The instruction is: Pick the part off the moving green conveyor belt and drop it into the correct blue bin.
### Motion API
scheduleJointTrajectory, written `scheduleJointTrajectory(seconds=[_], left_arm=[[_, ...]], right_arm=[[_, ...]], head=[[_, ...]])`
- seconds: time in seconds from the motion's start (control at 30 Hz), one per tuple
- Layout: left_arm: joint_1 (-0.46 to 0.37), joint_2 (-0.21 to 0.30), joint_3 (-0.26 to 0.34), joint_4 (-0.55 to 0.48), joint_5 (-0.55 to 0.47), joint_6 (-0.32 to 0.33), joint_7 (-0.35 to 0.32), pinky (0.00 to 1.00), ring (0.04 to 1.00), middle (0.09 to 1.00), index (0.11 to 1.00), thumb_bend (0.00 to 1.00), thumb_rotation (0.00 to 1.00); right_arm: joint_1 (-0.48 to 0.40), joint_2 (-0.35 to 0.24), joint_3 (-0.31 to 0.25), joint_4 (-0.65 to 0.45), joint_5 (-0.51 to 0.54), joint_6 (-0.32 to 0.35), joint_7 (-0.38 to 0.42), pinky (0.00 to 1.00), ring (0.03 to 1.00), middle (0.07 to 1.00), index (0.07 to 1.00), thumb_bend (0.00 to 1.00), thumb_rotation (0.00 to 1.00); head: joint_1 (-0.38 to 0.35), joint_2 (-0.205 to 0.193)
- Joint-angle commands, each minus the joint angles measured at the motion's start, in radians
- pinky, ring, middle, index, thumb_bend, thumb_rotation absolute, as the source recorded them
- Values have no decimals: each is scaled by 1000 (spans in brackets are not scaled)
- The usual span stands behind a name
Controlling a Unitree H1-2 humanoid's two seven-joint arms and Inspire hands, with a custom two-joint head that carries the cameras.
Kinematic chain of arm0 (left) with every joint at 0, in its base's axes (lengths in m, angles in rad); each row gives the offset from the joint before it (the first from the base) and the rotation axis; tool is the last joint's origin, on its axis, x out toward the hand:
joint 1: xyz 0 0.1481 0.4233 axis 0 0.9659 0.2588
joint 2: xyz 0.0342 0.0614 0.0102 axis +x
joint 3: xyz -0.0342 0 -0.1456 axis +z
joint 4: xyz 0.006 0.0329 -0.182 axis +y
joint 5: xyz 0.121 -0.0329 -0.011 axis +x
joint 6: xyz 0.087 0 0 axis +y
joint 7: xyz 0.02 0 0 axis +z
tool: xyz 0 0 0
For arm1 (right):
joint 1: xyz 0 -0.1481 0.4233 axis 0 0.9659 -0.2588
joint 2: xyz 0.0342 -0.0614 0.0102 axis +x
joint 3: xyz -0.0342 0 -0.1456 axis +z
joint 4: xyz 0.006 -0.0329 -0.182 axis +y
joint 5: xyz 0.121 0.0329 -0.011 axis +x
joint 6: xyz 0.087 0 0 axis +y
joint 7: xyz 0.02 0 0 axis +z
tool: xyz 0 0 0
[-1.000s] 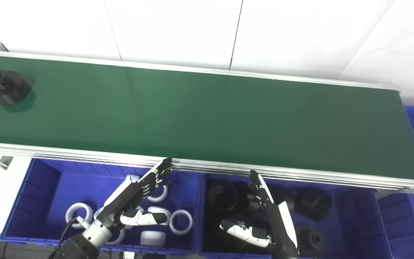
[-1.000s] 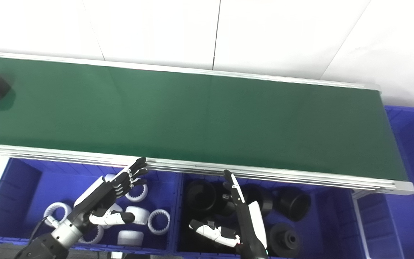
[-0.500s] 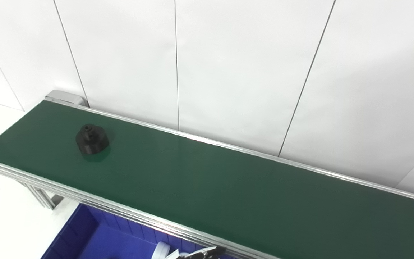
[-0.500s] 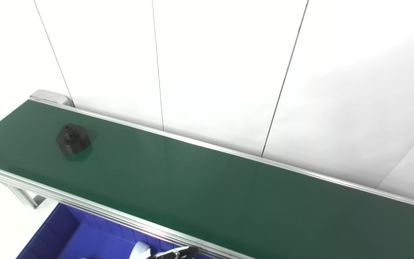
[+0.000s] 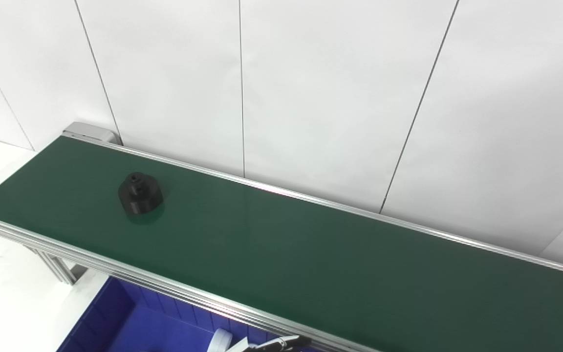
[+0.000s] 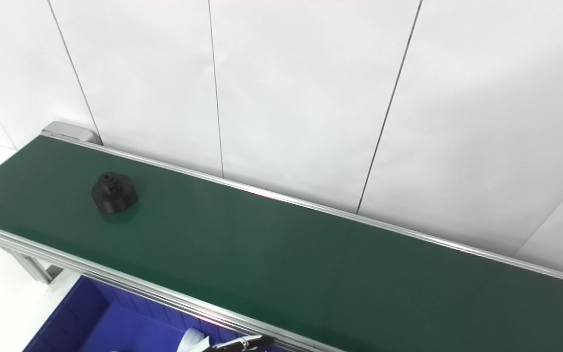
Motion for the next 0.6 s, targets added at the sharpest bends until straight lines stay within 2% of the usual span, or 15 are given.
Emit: scheduleJointTrajectory(seconds=[0.0, 0.27, 0.4, 0.57], left_arm=[[-15, 17, -5, -15, -3, -36, 27, 806, 889, 925, 896, 833, 508], [-17, 26, -7, -19, -50, -36, -9, 830, 903, 931, 900, 810, 468], [-16, 27, 1, -19, -63, -36, -28, 827, 904, 934, 902, 810, 462], [-12, 30, 14, -23, -63, -36, -36, 829, 904, 936, 907, 818, 468]], right_arm=[[-25, -2, -11, -66, 0, -45, 2, 1000, 1000, 1000, 1000, 885, 290], [-158, 11, -46, -238, -16, 127, 95, 1000, 1000, 1000, 1000, 929, 421], [-215, 19, -47, -263, -34, 176, 125, 976, 990, 1000, 1000, 902, 475], [-273, 35, -39, -264, -37, 223, 157, 939, 977, 990, 1000, 878, 484]], head=[[0, 0], [-39, 15], [-63, 24], [-119, 46]])
